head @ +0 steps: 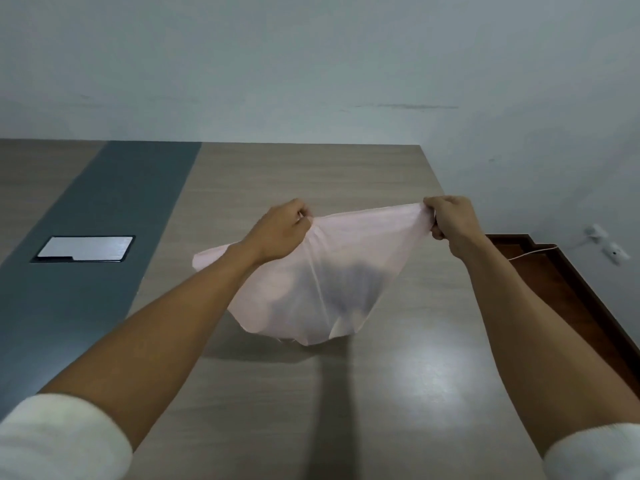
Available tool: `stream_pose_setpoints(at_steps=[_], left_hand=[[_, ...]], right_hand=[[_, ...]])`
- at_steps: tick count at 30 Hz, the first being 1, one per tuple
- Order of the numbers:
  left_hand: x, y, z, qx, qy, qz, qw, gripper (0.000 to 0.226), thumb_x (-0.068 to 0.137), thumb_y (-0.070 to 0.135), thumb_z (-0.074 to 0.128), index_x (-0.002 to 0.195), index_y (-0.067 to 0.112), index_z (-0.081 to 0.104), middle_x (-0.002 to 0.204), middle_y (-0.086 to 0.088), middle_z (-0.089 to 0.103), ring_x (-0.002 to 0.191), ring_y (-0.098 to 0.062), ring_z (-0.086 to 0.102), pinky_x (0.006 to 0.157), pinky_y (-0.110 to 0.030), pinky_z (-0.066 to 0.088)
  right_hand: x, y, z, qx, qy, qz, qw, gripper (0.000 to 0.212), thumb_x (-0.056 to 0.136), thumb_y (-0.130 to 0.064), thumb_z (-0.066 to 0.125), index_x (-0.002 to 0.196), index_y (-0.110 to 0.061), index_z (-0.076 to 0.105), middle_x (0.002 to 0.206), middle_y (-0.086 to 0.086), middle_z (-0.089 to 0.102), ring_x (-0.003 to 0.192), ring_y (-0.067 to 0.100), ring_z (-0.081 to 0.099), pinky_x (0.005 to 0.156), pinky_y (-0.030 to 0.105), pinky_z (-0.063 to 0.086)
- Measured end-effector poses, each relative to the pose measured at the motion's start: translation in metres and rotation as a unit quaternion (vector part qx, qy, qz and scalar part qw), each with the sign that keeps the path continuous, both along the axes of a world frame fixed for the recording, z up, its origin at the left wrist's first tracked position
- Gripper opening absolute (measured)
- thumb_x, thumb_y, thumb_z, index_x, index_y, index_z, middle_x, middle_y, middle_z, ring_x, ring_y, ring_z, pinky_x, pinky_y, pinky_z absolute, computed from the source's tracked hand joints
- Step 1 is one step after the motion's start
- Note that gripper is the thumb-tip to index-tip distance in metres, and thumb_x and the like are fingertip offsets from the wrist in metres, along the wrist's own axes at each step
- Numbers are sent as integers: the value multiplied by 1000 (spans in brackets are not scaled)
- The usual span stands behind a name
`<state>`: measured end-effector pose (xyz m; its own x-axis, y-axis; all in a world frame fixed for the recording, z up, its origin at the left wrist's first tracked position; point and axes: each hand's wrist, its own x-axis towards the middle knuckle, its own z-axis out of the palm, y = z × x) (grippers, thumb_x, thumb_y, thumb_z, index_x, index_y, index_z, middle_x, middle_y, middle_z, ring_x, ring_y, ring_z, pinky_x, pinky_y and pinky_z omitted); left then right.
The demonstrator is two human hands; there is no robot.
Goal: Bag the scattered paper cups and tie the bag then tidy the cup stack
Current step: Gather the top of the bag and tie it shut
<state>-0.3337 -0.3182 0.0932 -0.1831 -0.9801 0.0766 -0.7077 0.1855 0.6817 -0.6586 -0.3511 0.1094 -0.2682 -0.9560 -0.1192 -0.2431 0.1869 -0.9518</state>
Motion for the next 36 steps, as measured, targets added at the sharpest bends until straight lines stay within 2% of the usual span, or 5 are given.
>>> stream_pose_setpoints(at_steps=[9, 14, 23, 32, 36], left_hand=[[10, -1, 2, 35, -49, -97, 994, 30, 97, 50, 59, 90, 20, 63, 88, 5, 64, 81, -14, 60, 69, -33, 46], [11, -8, 7, 57, 2, -76, 995, 36, 100, 36, 59, 69, 20, 66, 63, 11, 59, 58, -4, 52, 62, -28, 39], [5, 37, -19, -196, -342, -15, 919, 44, 89, 40, 49, 125, 17, 59, 119, -5, 62, 108, -29, 55, 94, -44, 35], [-6, 26, -38, 29, -51, 25, 998, 23, 103, 37, 34, 99, 23, 52, 90, 0, 65, 80, -27, 60, 71, -41, 49], [5, 26, -42, -38, -185, -167, 968, 34, 104, 56, 35, 97, 27, 51, 85, 3, 59, 75, -20, 56, 66, -39, 46]], right_hand=[[31, 0, -17, -48, 458, -68, 885, 27, 97, -34, 53, 103, -10, 62, 105, 16, 61, 102, 37, 58, 84, 42, 44], [111, 41, -49, -292, 480, 286, 776, 40, 98, -31, 50, 134, -14, 55, 132, 8, 61, 121, 28, 53, 108, 45, 31], [139, 23, -48, -96, 409, 312, 852, 37, 96, -31, 32, 63, -19, 42, 75, 8, 60, 69, 29, 48, 73, 38, 35], [130, 25, -54, -133, 489, 296, 809, 34, 98, -32, 36, 75, -12, 51, 64, 2, 53, 62, 31, 54, 70, 38, 40], [119, 19, -57, -47, 469, 312, 825, 36, 94, -36, 39, 66, -16, 51, 70, 5, 59, 68, 32, 56, 62, 34, 37]])
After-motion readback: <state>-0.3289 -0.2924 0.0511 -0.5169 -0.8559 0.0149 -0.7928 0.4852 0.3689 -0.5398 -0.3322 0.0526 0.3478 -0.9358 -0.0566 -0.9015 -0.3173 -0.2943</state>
